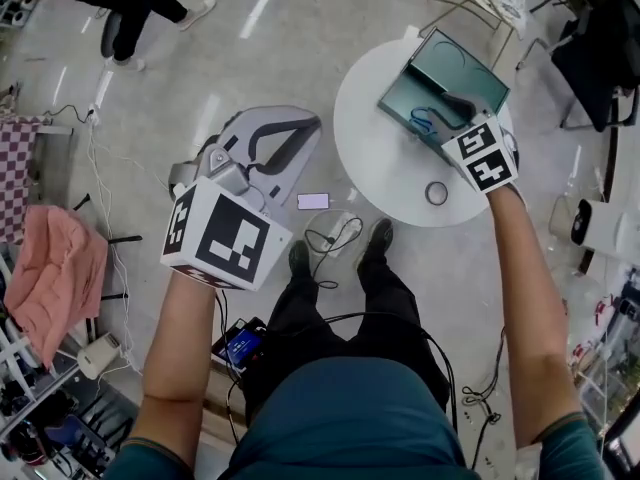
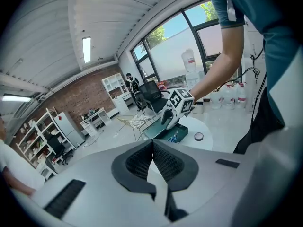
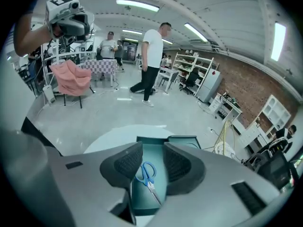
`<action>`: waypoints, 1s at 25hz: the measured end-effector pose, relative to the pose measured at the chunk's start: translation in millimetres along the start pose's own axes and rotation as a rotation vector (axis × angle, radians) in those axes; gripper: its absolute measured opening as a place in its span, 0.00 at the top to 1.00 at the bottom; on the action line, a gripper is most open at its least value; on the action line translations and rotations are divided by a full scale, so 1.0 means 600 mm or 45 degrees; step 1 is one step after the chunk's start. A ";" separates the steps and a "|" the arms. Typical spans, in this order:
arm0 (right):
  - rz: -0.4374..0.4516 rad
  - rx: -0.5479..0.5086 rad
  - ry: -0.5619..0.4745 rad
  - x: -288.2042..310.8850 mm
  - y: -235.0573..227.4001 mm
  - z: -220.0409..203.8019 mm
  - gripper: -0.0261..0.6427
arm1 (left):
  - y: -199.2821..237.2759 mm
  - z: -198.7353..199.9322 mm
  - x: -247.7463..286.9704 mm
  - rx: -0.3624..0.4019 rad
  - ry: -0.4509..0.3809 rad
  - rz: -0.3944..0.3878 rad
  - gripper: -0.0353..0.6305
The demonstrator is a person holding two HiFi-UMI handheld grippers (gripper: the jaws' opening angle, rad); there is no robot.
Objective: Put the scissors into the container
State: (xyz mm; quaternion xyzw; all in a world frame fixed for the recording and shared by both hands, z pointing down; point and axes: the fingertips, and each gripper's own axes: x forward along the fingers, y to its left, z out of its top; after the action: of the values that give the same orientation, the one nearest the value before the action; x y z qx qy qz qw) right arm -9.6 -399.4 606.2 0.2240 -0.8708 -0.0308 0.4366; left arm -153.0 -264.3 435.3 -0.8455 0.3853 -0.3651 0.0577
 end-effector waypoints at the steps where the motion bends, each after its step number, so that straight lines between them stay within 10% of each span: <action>1: -0.020 0.008 -0.025 -0.021 -0.003 0.016 0.73 | 0.001 0.007 -0.010 0.006 -0.008 0.003 0.92; 18: -0.243 0.194 -0.557 -0.456 0.035 0.280 0.91 | 0.025 0.133 -0.196 0.088 -0.150 0.074 0.92; 25: -0.300 0.181 -0.586 -0.562 0.119 0.308 0.91 | -0.004 0.143 -0.270 0.106 -0.196 0.074 0.92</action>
State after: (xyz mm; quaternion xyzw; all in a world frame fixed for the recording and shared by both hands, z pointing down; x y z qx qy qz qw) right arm -3.7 -220.7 258.6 0.3408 -0.9151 -0.0705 0.2036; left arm -165.8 -165.8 281.1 -0.8565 0.3884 -0.3129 0.1328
